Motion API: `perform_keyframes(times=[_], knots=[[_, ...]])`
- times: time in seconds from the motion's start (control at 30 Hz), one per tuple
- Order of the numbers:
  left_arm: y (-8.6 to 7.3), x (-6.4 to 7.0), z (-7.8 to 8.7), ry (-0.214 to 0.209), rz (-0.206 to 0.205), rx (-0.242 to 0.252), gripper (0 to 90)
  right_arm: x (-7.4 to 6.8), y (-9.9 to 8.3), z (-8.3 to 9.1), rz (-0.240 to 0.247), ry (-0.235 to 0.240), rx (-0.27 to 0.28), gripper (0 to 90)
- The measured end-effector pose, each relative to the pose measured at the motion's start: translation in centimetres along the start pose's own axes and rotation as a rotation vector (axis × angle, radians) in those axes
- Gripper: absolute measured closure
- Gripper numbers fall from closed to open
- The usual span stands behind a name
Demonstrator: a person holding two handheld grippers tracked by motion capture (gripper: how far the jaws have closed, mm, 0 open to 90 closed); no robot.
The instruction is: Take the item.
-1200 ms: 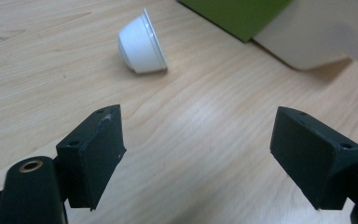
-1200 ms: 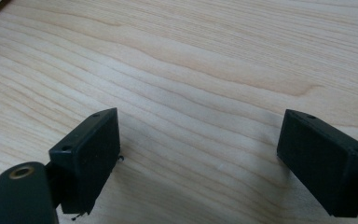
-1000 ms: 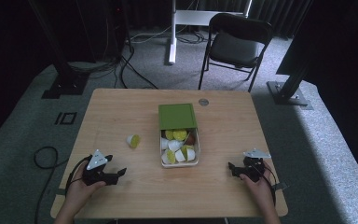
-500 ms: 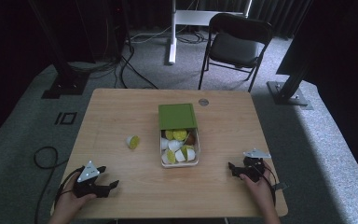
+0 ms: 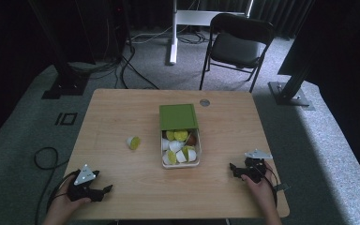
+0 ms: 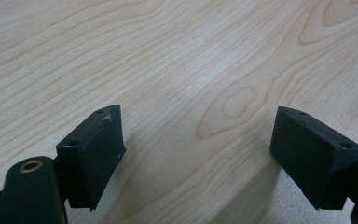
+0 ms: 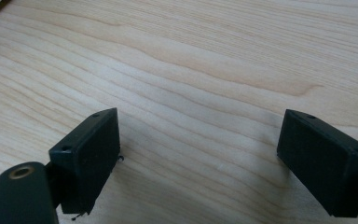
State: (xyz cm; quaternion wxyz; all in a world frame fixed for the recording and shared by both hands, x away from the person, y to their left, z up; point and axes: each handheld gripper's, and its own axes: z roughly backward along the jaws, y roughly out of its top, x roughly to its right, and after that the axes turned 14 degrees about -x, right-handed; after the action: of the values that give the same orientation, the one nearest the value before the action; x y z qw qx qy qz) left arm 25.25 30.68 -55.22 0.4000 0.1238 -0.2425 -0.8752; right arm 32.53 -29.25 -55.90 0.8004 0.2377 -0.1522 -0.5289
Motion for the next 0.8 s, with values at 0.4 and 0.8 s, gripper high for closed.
perform_keyframes(times=[0.4,0.8], knots=[[0.08,0.01,-0.1,-0.01,-0.004,-0.005,15.5,0.0,0.0,0.0,0.0,0.0,0.0,12.9],[0.09,0.06,-0.13,-0.009,-0.004,-0.005,15.4,0.0,0.0,0.0,0.0,0.0,0.0,12.8]])
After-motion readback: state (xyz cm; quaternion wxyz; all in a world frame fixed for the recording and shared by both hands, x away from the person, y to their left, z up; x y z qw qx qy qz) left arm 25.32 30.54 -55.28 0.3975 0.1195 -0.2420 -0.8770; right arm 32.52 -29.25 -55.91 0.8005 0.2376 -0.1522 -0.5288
